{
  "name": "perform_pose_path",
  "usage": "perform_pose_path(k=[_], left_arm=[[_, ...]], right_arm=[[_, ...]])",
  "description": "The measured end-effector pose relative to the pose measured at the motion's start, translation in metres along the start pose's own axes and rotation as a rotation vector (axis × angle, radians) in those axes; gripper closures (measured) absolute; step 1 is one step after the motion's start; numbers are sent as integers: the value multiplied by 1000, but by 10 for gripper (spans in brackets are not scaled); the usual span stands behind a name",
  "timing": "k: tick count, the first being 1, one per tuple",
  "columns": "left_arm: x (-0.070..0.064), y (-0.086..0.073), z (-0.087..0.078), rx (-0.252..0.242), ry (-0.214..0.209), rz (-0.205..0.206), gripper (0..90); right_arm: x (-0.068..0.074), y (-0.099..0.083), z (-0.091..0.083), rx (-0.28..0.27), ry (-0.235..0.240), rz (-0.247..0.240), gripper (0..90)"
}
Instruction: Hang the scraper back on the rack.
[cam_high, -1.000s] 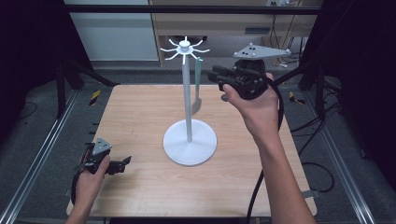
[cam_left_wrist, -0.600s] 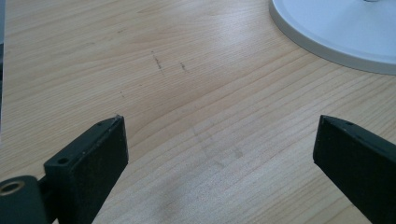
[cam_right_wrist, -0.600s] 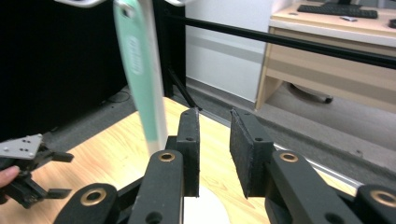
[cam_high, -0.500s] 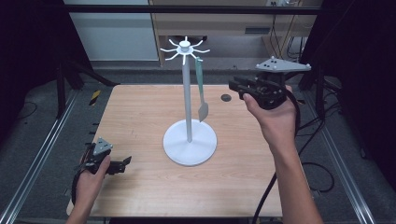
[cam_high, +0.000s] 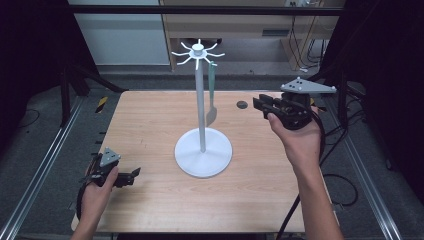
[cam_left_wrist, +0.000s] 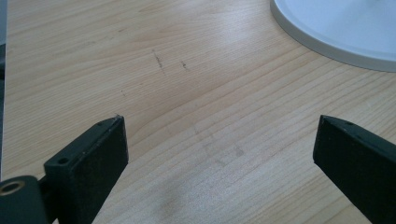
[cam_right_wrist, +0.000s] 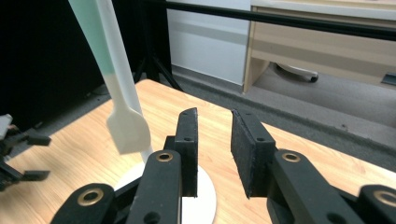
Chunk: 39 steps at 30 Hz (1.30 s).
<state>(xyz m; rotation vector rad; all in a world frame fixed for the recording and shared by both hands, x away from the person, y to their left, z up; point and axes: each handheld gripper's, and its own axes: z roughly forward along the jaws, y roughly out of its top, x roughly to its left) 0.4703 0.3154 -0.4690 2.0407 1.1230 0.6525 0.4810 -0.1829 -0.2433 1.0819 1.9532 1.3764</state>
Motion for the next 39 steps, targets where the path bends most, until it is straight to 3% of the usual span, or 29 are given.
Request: perform_pose_path(k=[11,15,22,31,34,39], left_arm=[[0,0,0,2,1,-2,29],[0,0,0,4,-1,-1,29],[0,0,0,5,1,1,29],[1,0,1,5,1,0,29],[0,0,1,7,-1,2,29],[0,1,2,13,-4,13,29]], right_arm=[[-4,-37,7,34,-19,27,693],[-6,-49,9,42,-39,45,622],[-10,-71,14,71,-136,39,413],[-21,-105,21,56,-182,62,261],[-24,-119,24,67,-201,82,165],[-27,-143,30,94,-222,99,88]])
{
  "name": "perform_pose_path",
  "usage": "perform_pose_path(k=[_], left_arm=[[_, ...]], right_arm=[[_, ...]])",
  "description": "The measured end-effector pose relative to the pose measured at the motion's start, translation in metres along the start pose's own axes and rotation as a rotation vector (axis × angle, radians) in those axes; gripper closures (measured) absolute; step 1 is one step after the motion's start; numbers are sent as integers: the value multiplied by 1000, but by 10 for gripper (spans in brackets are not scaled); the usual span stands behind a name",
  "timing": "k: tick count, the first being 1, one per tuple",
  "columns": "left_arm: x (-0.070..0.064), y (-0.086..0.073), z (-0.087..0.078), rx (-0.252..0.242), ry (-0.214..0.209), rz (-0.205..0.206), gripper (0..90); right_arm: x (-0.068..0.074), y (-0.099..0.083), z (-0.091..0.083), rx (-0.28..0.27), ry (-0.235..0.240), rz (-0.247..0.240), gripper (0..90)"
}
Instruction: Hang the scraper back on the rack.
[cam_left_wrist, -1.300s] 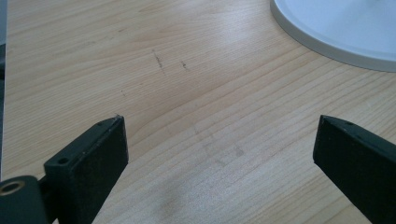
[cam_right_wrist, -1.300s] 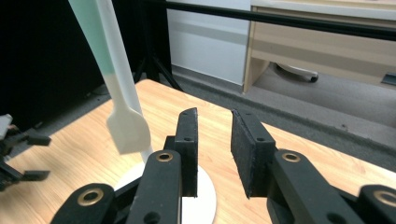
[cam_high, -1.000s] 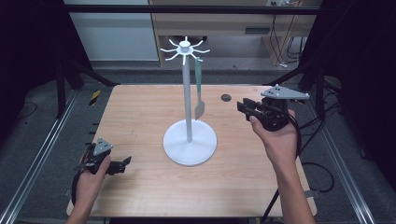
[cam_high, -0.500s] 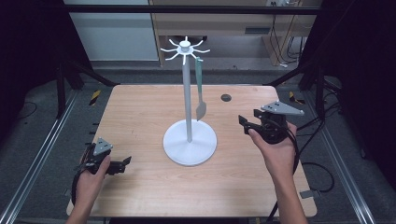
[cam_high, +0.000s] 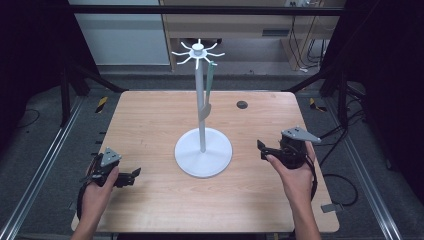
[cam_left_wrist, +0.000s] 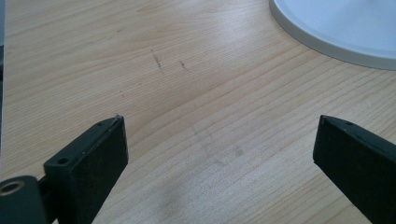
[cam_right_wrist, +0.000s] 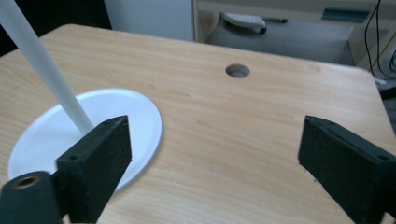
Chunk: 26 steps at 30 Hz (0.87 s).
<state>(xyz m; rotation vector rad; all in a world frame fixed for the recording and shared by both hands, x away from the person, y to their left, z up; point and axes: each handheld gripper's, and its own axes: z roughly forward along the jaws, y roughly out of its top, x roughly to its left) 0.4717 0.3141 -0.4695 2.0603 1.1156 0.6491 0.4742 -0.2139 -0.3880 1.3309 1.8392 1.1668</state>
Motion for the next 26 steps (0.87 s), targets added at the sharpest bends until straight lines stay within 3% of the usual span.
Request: perform_pose_path(k=[4,8,12,16,19,22,26], left_arm=[[0,0,1,5,0,2,29],[1,0,0,-5,0,-3,29],[2,1,0,-5,0,-2,29],[2,2,0,-5,2,-1,28],[1,2,1,-2,1,1,29],[0,2,2,-6,-3,-2,29],[1,3,2,-7,-7,-3,29]], right_arm=[[-3,-18,6,10,7,36,79],[-8,-36,15,92,1,64,88],[-10,-51,21,126,41,51,91],[-11,-61,28,203,8,40,136],[-14,-70,30,205,14,65,156],[-13,-77,32,225,24,52,158],[-14,-78,31,204,4,46,158]])
